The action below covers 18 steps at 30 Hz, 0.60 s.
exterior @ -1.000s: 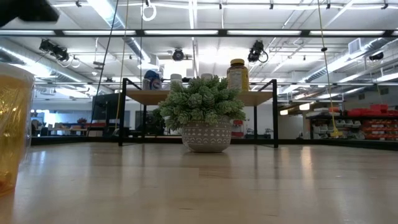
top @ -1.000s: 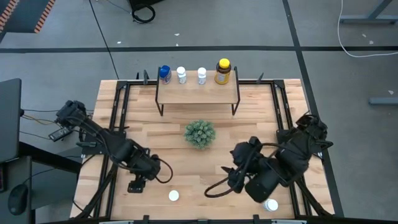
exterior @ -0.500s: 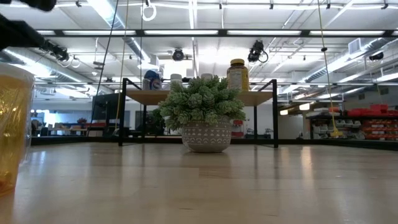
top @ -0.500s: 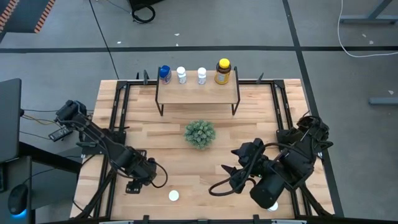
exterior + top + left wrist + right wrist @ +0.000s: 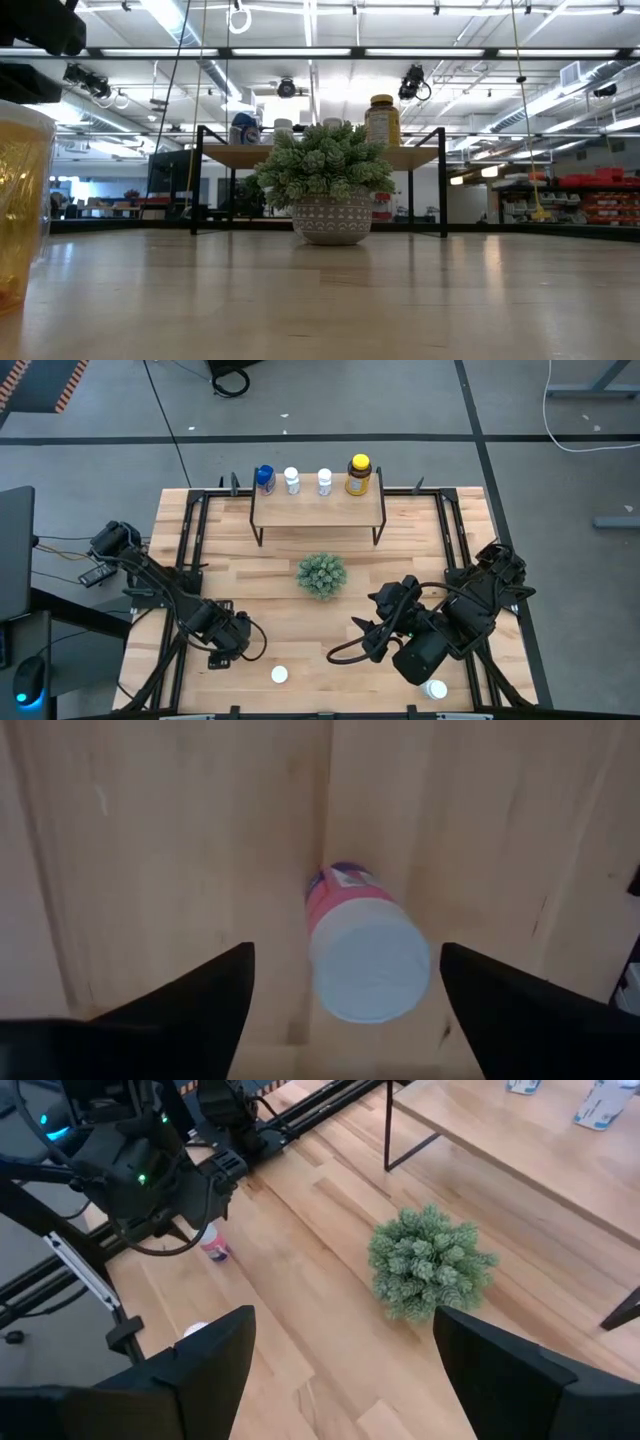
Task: Pick and place medicine bottles onto shelf by color
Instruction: Put the pink medicine bottle on the shelf
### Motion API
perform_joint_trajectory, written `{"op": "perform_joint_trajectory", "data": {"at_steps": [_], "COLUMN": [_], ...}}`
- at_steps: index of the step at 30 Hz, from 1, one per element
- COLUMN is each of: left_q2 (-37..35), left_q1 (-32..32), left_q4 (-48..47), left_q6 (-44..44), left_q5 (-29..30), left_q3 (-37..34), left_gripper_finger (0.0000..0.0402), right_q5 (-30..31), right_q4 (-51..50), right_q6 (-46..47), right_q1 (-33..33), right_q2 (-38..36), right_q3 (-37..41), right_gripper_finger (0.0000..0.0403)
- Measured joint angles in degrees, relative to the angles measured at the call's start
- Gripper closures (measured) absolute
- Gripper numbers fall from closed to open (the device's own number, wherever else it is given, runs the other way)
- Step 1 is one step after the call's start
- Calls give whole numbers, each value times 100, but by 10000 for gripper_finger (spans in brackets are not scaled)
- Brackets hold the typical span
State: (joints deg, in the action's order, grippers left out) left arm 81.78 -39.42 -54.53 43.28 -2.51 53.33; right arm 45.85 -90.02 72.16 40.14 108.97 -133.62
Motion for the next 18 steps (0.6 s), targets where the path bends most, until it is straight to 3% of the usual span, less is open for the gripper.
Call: {"op": "perform_joint_trajectory", "data": {"at_steps": [14,18], "left_q2": [0,0], "left_q1": [-9,-4], "left_q4": [168,259], "left_q6": [167,288], "left_q5": [3,3], "left_q3": [-36,-36], "left_gripper_finger": [92,129], "right_q5": [-4,-4], "right_q4": [0,0], "right_q6": [2,-15], "right_q1": [0,-2], "right_q2": [1,2], "right_q3": [0,0], "right_gripper_finger": [89,89]}}
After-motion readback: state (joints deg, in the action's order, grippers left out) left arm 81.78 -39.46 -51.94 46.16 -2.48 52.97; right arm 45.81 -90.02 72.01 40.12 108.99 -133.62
